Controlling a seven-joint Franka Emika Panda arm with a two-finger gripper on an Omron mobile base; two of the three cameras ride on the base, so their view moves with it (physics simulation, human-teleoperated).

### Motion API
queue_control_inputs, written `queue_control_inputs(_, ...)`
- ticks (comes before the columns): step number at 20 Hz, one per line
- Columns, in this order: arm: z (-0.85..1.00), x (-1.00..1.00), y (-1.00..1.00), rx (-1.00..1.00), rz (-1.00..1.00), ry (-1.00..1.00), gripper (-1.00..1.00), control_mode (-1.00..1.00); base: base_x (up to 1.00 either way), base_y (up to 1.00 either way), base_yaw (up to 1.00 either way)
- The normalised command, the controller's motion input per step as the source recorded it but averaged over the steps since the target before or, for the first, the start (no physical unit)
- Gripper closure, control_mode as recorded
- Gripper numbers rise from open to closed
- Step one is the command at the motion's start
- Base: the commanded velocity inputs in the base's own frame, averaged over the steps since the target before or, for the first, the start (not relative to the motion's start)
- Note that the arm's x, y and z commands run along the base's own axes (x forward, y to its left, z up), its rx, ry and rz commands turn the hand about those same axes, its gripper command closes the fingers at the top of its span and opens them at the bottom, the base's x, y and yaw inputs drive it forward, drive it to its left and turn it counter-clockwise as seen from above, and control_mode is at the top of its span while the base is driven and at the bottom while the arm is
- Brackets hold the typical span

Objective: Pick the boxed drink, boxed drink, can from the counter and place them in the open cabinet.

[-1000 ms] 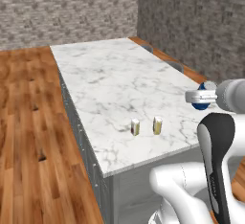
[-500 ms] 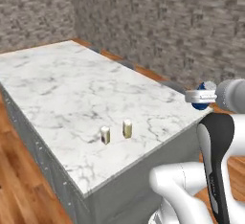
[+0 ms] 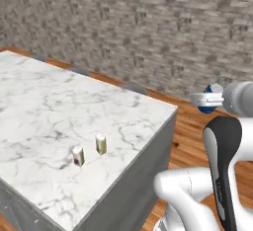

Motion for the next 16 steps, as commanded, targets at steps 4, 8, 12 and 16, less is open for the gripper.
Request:
queue_control_inputs(4,0.0,0.0,0.0,0.0,0.0,0.0,1.0,1.0,0.0,0.0,-0.48)
queue_control_inputs(8,0.0,0.0,0.0,0.0,0.0,0.0,1.0,1.0,0.0,0.0,-0.49)
queue_control_inputs(12,0.0,0.0,0.0,0.0,0.0,0.0,1.0,1.0,0.0,0.0,-0.49)
queue_control_inputs(16,0.0,0.0,0.0,0.0,0.0,0.0,1.0,1.0,0.0,0.0,-0.5)
